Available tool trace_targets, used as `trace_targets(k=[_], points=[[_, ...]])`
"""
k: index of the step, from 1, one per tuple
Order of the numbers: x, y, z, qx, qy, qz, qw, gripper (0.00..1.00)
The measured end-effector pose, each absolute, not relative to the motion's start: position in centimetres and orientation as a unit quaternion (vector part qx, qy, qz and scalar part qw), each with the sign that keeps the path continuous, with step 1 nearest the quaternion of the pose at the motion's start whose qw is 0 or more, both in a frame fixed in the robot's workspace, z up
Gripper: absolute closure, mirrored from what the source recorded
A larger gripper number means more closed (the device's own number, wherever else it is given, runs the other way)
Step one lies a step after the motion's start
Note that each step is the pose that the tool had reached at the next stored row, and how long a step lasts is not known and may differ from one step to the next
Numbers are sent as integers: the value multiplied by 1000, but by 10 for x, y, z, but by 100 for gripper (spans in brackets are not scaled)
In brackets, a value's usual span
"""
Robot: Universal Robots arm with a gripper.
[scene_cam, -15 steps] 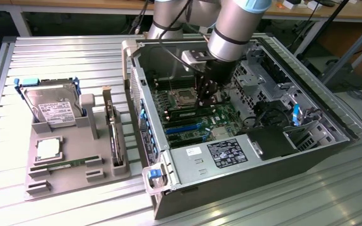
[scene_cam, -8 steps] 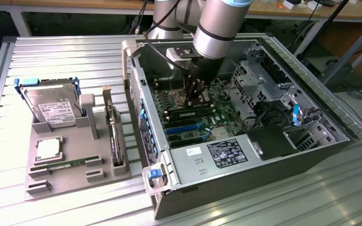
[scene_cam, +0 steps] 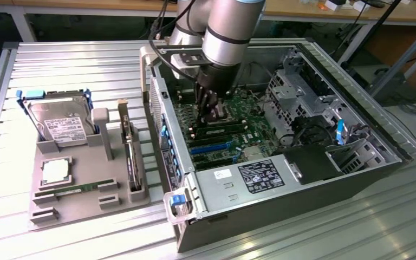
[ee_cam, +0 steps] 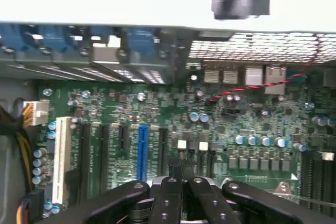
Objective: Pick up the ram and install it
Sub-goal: 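Press down the ram until it locks into place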
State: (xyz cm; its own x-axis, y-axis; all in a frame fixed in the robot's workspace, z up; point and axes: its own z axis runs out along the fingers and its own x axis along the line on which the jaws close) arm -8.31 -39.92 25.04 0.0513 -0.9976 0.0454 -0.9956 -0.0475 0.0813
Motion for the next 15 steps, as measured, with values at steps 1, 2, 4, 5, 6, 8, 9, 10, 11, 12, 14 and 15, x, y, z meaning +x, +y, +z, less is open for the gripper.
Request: trace_targets(k=[1,2,4,5,6,8,9,10,11,12,14,15], points=[[-83,-399,250,724,-689,-12,45,89],[-83,-399,248,724,-689,-11,45,89],[-84,-399,242,724,-689,-11,46,89],[-84,-399,237,724,-689,-10,46,89],[-84,-399,237,724,-689,-10,47,89],[-85,-399,235,724,-689,-10,47,89],[-87,-399,232,724,-689,-10,47,89],[-88,-399,231,724,-689,-10,47,89],[-88,-399,231,724,-689,-10,47,89],[-88,-399,230,724,-689,-10,47,89],[-87,-399,240,724,-689,-11,47,89],[-85,-399,241,723,-689,-11,48,89]])
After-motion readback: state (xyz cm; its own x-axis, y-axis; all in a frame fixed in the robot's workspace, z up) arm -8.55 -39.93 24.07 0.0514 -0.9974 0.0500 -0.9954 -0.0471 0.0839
